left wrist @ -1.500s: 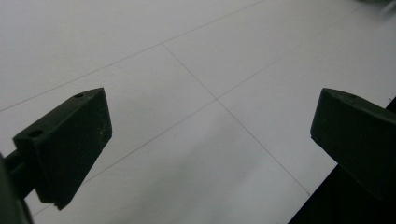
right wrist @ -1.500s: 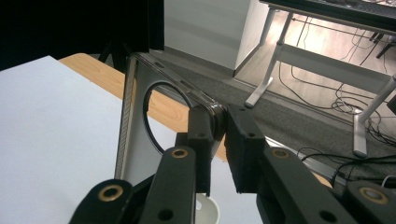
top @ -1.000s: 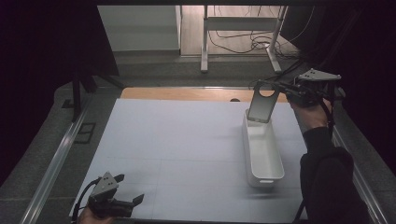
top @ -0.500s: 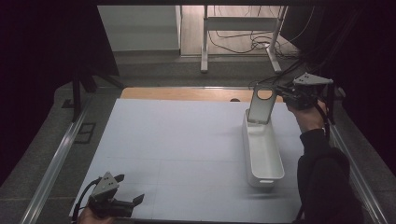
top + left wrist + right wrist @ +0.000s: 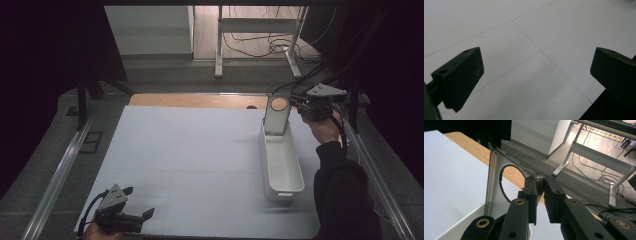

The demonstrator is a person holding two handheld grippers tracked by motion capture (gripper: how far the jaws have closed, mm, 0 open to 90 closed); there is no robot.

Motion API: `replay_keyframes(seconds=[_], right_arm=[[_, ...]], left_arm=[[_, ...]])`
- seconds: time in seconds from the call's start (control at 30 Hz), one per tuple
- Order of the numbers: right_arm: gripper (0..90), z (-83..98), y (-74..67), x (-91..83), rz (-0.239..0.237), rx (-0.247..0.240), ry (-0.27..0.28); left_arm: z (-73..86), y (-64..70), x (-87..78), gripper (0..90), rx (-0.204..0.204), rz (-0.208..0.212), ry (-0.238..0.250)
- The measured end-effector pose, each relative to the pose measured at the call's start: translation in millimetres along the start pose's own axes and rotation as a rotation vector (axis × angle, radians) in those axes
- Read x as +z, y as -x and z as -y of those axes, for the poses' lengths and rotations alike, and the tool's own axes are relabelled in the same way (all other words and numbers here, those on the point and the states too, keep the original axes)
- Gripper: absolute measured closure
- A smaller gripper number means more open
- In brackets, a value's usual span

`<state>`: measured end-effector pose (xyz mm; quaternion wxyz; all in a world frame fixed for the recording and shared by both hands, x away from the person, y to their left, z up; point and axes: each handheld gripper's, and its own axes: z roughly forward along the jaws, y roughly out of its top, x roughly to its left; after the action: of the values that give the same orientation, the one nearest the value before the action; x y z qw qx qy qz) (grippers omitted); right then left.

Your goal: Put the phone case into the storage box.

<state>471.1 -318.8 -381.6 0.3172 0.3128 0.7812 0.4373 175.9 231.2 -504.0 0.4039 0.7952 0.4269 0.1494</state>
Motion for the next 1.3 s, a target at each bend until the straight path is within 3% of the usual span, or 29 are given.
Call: replay_keyframes(seconds=[0.8,1.3], right_arm=[[80.3,22.6,-1.1,15.1,0.002,-0.021,0.013],[79.4,26.2,0.0,20.0,0.007,-0.016,0.004]], left_arm=[[-0.1,0.1,0.5,0.2,-0.001,-0.001,-0.005],[-0.1,0.1,0.5,0.1,0.0,-0.001,-0.006]])
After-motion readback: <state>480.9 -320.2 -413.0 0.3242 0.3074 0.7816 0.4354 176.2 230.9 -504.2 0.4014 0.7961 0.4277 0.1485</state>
